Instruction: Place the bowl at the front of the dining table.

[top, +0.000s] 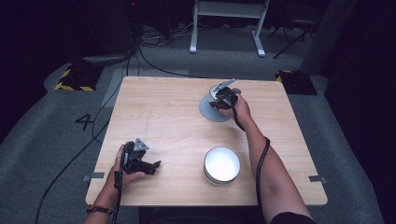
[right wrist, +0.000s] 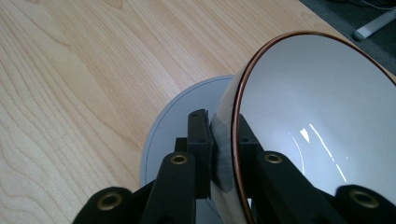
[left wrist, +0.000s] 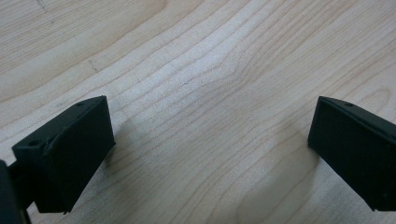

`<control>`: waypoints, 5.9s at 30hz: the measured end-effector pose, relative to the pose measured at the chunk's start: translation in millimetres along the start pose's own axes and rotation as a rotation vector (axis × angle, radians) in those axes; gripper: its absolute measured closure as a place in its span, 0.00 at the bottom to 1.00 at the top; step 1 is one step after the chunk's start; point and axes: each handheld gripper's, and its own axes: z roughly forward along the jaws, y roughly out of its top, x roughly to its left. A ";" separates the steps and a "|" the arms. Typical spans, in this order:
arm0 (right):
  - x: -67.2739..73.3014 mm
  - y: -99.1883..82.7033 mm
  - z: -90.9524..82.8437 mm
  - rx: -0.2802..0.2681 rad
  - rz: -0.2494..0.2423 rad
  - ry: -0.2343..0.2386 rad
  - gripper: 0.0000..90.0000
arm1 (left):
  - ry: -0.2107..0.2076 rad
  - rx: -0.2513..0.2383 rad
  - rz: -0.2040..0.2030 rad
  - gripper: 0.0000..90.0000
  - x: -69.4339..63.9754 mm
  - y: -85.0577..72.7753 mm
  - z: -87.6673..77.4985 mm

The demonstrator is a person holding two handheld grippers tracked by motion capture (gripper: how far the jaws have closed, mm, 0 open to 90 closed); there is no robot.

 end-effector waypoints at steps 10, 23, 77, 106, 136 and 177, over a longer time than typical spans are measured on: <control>3.2 -4.1 4.0 0.003 0.001 0.020 0.92 | 0.001 -0.001 0.000 0.01 -0.1 0.0 0.0; 4.8 -5.9 4.4 -0.021 0.022 0.071 0.88 | -0.005 -0.001 -0.003 0.01 -0.4 -0.1 0.3; -0.9 -22.4 -26.3 -0.018 0.026 0.016 0.61 | -0.012 0.002 -0.009 0.01 -0.6 -0.2 0.4; 5.4 -29.1 -57.5 -0.022 -0.020 -0.032 0.35 | -0.012 0.002 -0.008 0.01 -0.5 -0.1 0.4; 15.1 -46.9 -79.9 -0.007 -0.057 -0.072 0.26 | -0.013 0.003 -0.008 0.01 -0.6 -0.1 0.4; 33.9 -79.5 -112.6 -0.015 -0.117 -0.065 0.25 | -0.013 0.005 -0.008 0.01 -0.4 0.0 0.2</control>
